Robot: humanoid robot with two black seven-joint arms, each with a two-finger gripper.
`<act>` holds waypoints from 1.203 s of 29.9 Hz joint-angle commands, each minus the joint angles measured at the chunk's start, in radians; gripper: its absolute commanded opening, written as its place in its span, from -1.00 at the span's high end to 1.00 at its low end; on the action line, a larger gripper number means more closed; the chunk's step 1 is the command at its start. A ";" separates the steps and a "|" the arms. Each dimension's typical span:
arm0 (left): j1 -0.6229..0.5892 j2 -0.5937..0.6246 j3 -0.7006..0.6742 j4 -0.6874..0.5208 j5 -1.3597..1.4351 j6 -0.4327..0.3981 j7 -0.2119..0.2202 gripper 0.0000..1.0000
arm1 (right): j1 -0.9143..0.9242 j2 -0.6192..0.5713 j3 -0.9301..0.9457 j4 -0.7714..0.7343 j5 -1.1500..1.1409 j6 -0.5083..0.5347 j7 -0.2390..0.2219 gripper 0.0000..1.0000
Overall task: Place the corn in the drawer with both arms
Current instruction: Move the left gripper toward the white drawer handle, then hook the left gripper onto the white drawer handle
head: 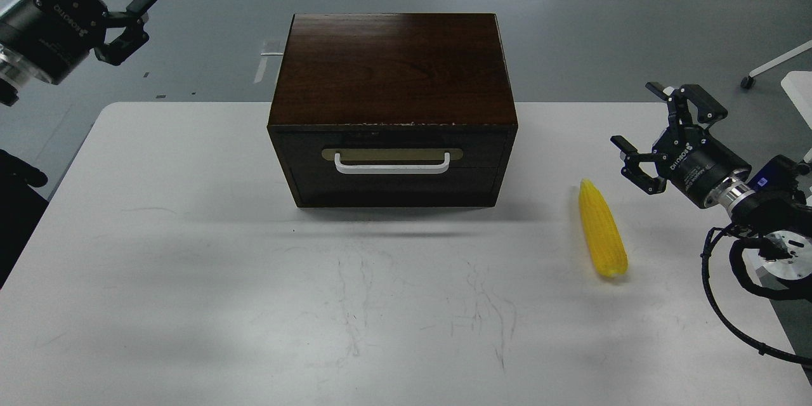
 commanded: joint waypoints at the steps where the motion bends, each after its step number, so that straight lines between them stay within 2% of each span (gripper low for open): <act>1: -0.090 0.004 0.000 -0.161 0.199 0.000 -0.038 -0.96 | 0.000 0.001 0.002 -0.014 0.000 0.000 0.000 -1.00; 3: -0.114 0.001 0.000 -0.230 0.277 0.000 -0.047 -0.96 | 0.000 0.001 0.002 -0.015 0.000 0.000 0.000 -1.00; 5: -0.149 -0.017 0.006 -0.354 0.467 0.000 -0.047 -0.96 | 0.000 0.001 0.002 -0.015 0.000 -0.001 0.000 -1.00; 7: -0.175 -0.059 0.013 -0.419 0.643 0.000 -0.050 -0.96 | 0.000 0.001 0.002 -0.015 0.000 -0.001 0.000 -1.00; 9: -0.193 -0.092 0.016 -0.442 0.770 0.000 -0.050 -0.96 | 0.000 0.001 0.002 -0.015 0.000 -0.003 0.000 -1.00; 11: -0.222 -0.170 0.020 -0.460 1.031 0.000 -0.053 -0.96 | 0.000 0.004 0.002 -0.015 0.000 -0.018 0.000 -1.00; 15: -0.258 -0.284 0.051 -0.457 1.317 0.000 -0.064 -0.96 | 0.000 0.004 0.002 -0.015 0.000 -0.024 0.000 -1.00; 17: -0.313 -0.324 0.127 -0.453 1.448 0.000 -0.064 -0.96 | 0.000 0.004 0.002 -0.015 0.000 -0.024 0.000 -1.00; 19: -0.409 -0.362 0.285 -0.445 1.570 0.000 -0.064 -0.96 | 0.000 0.002 0.002 -0.017 0.000 -0.024 0.000 -1.00; 21: -0.452 -0.378 0.365 -0.435 1.612 0.000 -0.064 -0.96 | 0.000 0.002 0.002 -0.017 0.000 -0.024 0.000 -1.00; 25: -0.544 -0.442 0.589 -0.334 1.722 0.000 -0.064 -0.96 | -0.002 0.001 0.002 -0.017 0.000 -0.026 0.000 -1.00; 36: -0.545 -0.481 0.651 -0.284 1.861 0.000 -0.064 -0.96 | -0.005 0.001 0.002 -0.017 0.000 -0.026 0.000 -1.00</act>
